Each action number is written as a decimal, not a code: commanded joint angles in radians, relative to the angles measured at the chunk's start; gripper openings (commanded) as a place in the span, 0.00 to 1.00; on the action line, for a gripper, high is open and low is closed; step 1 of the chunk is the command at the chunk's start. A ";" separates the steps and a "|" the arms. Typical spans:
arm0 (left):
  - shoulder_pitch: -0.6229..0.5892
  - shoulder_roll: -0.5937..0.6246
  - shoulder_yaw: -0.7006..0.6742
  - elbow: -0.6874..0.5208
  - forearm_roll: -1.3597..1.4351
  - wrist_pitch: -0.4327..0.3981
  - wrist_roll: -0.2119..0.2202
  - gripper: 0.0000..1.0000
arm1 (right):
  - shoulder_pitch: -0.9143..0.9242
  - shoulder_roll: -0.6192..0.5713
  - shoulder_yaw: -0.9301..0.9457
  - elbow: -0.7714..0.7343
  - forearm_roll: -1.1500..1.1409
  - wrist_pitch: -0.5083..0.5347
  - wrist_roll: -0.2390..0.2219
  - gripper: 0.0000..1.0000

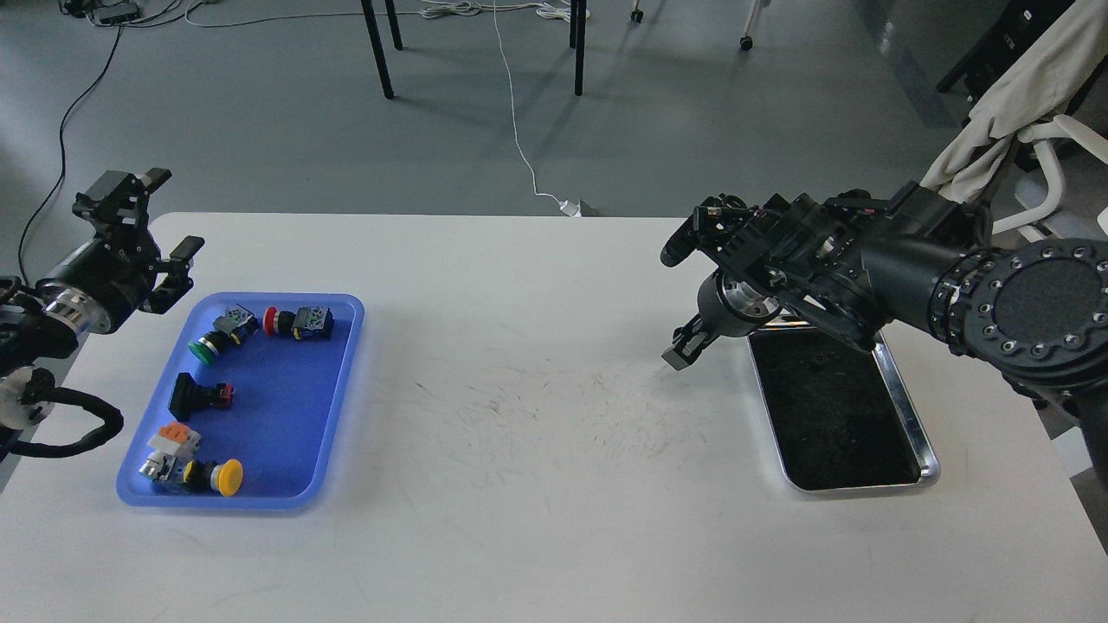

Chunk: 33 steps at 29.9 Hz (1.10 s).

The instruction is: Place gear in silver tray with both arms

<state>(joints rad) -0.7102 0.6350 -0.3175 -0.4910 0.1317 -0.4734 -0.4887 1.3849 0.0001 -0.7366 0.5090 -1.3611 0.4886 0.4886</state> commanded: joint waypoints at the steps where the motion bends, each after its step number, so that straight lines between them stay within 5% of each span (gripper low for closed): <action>1: 0.000 -0.001 0.000 0.002 0.002 0.001 0.000 0.98 | 0.063 0.000 -0.006 0.074 0.000 0.000 0.000 0.02; 7: 0.005 -0.012 0.001 0.043 0.005 -0.008 0.000 0.98 | 0.154 0.000 -0.053 0.196 -0.007 0.000 0.000 0.02; 15: 0.005 -0.018 0.000 0.043 0.005 -0.013 0.000 0.98 | 0.233 -0.164 -0.113 0.393 -0.024 0.000 0.000 0.02; 33: 0.006 -0.041 0.003 0.043 0.006 -0.011 0.000 0.98 | 0.135 -0.296 -0.201 0.402 -0.050 0.000 0.000 0.02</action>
<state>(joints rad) -0.7052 0.5954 -0.3149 -0.4476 0.1367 -0.4862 -0.4887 1.5321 -0.2909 -0.9378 0.9103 -1.4100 0.4887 0.4888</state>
